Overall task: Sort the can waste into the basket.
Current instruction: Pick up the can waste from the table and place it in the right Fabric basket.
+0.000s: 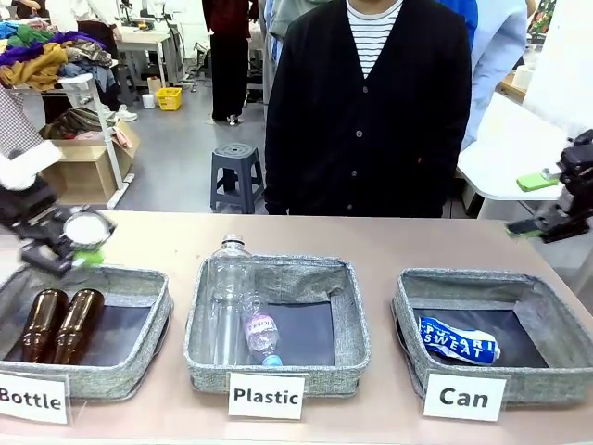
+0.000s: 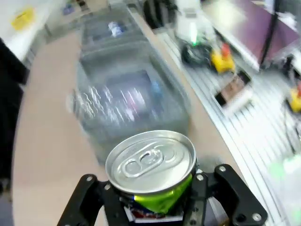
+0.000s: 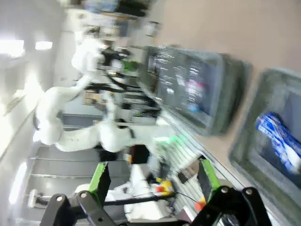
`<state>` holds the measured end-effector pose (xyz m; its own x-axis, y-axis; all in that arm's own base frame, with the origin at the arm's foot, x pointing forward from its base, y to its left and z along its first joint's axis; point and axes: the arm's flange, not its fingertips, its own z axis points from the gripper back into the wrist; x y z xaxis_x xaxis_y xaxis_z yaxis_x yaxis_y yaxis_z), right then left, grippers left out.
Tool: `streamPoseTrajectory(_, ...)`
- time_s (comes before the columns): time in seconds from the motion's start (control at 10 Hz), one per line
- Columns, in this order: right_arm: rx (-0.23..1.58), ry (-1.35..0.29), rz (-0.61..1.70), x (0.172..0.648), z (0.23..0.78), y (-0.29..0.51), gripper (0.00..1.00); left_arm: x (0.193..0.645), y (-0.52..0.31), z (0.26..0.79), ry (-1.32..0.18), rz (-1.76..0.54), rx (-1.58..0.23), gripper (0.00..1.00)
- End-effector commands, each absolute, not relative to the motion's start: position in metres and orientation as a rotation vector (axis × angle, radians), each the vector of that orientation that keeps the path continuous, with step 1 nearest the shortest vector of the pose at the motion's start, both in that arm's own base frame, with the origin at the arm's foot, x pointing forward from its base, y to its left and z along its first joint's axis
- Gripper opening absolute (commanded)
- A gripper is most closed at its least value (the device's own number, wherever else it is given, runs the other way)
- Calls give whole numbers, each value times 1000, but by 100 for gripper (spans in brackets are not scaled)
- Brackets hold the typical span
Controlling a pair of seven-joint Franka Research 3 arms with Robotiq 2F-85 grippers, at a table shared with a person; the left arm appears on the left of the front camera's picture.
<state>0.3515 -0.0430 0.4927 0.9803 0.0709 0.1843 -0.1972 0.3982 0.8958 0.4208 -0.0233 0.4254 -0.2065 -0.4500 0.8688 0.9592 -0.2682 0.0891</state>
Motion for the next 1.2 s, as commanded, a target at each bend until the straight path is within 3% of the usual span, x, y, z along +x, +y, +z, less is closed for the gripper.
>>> streamPoseTrajectory(0.0,747,-43,186,303,537,-67,100,403,-127,479,-1051,-1648,-1006,0)
streamPoseTrajectory(0.2,333,-101,26,267,544,-128,100,373,-218,514,-1018,-1728,-946,0)
streamPoseTrajectory(0.3,272,-85,-44,248,542,-157,100,368,-263,527,-979,-1752,-943,0)
streamPoseTrajectory(0.4,308,-94,-87,228,537,-173,100,369,-316,541,-915,-1767,-917,0)
streamPoseTrajectory(0.7,429,-188,-114,189,515,-214,100,385,-470,521,-749,-1660,-932,0)
streamPoseTrajectory(0.9,340,-123,-74,202,532,-203,100,391,-565,494,-555,-1710,-898,0)
streamPoseTrajectory(1.1,340,-123,-74,202,532,-203,100,400,-623,474,-477,-1711,-882,0)
